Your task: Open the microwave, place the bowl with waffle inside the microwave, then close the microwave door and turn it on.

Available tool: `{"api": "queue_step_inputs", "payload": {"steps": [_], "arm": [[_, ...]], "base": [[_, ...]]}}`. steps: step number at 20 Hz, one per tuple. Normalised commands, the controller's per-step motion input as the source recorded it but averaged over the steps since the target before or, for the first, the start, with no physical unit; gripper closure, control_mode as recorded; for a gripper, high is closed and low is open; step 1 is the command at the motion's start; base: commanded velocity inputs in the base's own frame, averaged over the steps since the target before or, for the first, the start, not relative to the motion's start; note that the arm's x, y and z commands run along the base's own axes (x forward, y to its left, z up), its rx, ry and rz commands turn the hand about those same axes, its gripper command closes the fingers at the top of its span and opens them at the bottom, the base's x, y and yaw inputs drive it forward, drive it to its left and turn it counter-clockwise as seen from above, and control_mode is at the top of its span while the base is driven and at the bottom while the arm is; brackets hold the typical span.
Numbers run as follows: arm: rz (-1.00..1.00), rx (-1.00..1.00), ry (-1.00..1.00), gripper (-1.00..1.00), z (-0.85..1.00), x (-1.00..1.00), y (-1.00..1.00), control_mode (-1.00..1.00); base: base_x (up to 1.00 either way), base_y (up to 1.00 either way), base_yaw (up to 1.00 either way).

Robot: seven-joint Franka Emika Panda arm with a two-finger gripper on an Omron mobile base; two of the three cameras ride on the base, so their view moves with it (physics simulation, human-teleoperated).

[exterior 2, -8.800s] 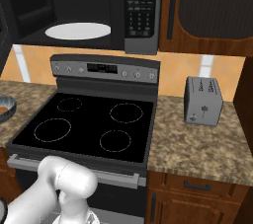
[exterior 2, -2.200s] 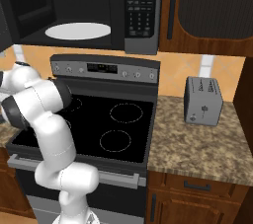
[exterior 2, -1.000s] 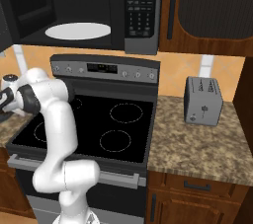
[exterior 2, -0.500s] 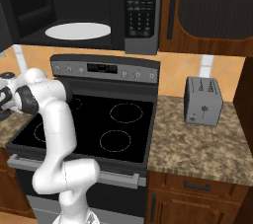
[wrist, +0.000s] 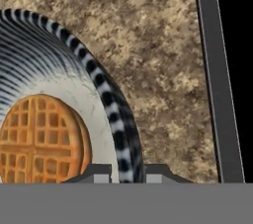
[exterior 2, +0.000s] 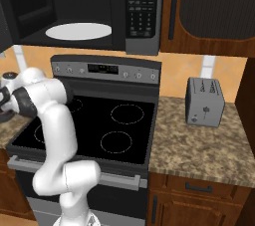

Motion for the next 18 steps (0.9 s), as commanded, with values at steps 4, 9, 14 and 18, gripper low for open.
{"api": "queue_step_inputs", "payload": {"steps": [4,9,14,18], "arm": [[-0.01,0.15,-0.07,1.00,0.17,-0.43,-1.00,-1.00],[0.00,0.21,-0.09,1.00,0.75,-0.49,-1.00,-1.00],[0.00,0.07,0.03,1.00,1.00,-0.41,-1.00,-1.00],[-0.01,0.00,0.08,1.00,0.99,-0.51,-1.00,-1.00]], "base": [[0.00,0.00,0.00],[0.00,0.00,0.00],[0.00,0.00,0.00],[0.00,0.00,0.00]]}}
